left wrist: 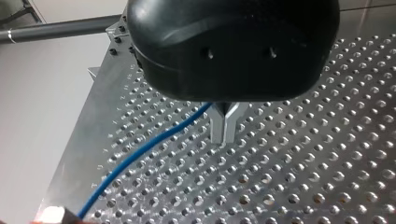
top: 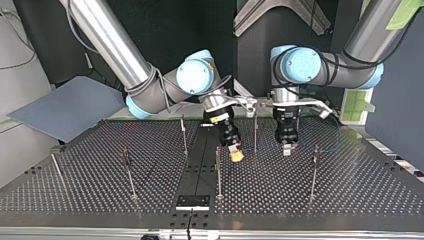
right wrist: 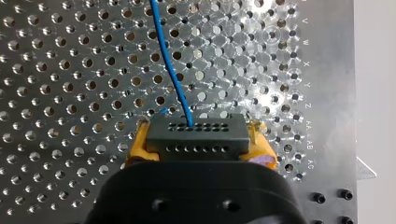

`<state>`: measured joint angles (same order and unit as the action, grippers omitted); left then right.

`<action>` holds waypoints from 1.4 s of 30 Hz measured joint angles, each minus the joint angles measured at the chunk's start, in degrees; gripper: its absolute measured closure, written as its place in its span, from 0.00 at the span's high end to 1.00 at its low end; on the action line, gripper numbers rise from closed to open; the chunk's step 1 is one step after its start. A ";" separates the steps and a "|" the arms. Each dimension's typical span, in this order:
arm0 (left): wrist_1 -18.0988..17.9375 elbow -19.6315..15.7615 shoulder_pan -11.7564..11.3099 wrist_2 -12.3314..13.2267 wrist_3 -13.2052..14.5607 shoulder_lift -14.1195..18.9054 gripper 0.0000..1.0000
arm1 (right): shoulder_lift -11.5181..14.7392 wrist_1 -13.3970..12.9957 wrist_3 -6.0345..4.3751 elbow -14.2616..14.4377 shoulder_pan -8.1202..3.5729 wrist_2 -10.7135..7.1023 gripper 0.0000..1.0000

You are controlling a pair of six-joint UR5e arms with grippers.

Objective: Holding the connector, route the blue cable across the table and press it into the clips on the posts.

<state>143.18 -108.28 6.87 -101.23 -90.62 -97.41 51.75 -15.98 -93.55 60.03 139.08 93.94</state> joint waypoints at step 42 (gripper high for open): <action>-10.40 -13.05 -0.93 0.14 -0.35 -8.11 0.00 | -3.30 -0.11 0.01 10.82 0.27 1.18 0.00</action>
<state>132.77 -121.33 5.94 -101.10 -90.97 -105.52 48.45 -16.09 -93.53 70.85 139.35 95.12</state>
